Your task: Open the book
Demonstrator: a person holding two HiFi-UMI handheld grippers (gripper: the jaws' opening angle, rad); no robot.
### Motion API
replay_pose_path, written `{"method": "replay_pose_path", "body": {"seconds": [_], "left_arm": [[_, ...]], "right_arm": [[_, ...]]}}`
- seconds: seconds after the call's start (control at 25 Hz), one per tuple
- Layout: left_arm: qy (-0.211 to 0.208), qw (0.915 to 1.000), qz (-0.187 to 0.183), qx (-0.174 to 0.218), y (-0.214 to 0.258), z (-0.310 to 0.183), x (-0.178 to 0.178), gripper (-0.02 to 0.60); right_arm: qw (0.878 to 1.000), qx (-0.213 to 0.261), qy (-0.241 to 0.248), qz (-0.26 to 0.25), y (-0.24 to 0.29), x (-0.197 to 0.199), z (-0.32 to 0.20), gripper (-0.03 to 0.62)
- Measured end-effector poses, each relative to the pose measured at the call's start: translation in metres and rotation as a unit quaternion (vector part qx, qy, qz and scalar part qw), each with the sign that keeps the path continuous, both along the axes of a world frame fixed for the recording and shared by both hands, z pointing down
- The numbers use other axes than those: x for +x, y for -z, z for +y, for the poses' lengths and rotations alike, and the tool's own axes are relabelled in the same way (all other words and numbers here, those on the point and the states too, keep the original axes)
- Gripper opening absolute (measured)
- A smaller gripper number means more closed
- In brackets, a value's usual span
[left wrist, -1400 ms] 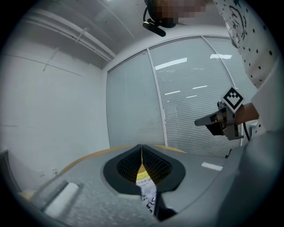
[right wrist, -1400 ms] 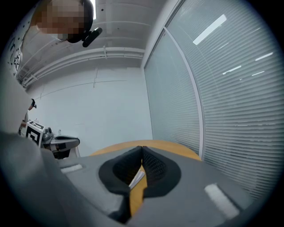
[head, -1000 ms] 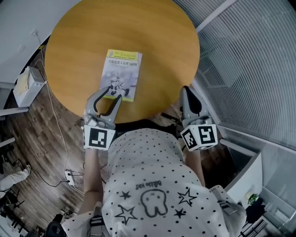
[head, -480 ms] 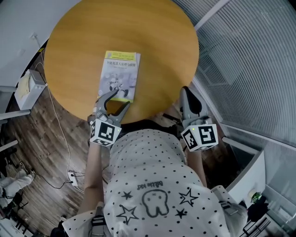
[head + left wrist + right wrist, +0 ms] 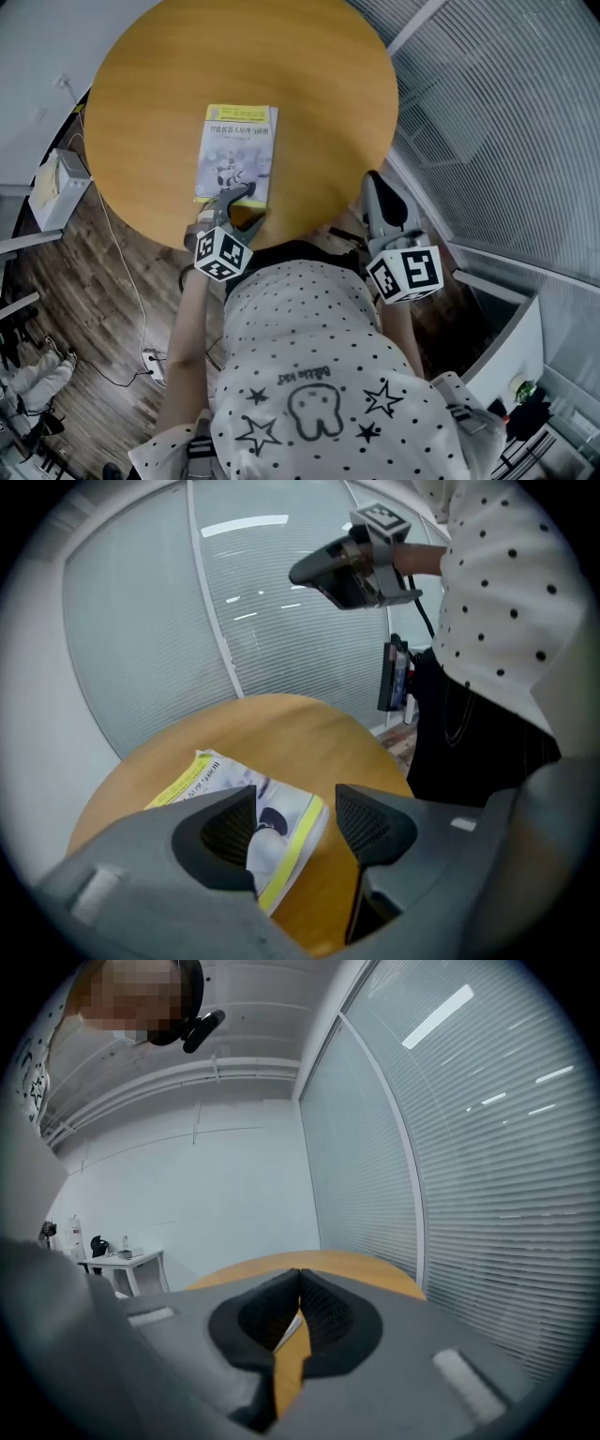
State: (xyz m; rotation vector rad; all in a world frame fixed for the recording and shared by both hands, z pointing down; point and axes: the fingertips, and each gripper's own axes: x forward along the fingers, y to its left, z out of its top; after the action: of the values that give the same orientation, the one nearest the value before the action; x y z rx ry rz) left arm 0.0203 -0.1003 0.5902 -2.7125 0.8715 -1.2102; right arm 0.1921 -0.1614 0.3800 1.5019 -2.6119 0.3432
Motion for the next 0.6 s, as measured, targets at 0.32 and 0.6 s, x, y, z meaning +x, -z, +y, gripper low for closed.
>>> {"method": "replay_pose_path", "body": {"seconds": [0.32, 0.6], "left_arm": [[-0.011, 0.9987, -0.044, -0.025, -0.038, -0.002, 0.01, 0.256], [0.01, 0.9982, -0.044, -0.039, -0.045, -0.01, 0.003, 0.233]], "right_arm": [[1.0, -0.003, -0.004, 0.002, -0.002, 0.005, 0.0, 0.004], [1.0, -0.005, -0.01, 0.004, -0.005, 0.009, -0.001, 0.003]]}}
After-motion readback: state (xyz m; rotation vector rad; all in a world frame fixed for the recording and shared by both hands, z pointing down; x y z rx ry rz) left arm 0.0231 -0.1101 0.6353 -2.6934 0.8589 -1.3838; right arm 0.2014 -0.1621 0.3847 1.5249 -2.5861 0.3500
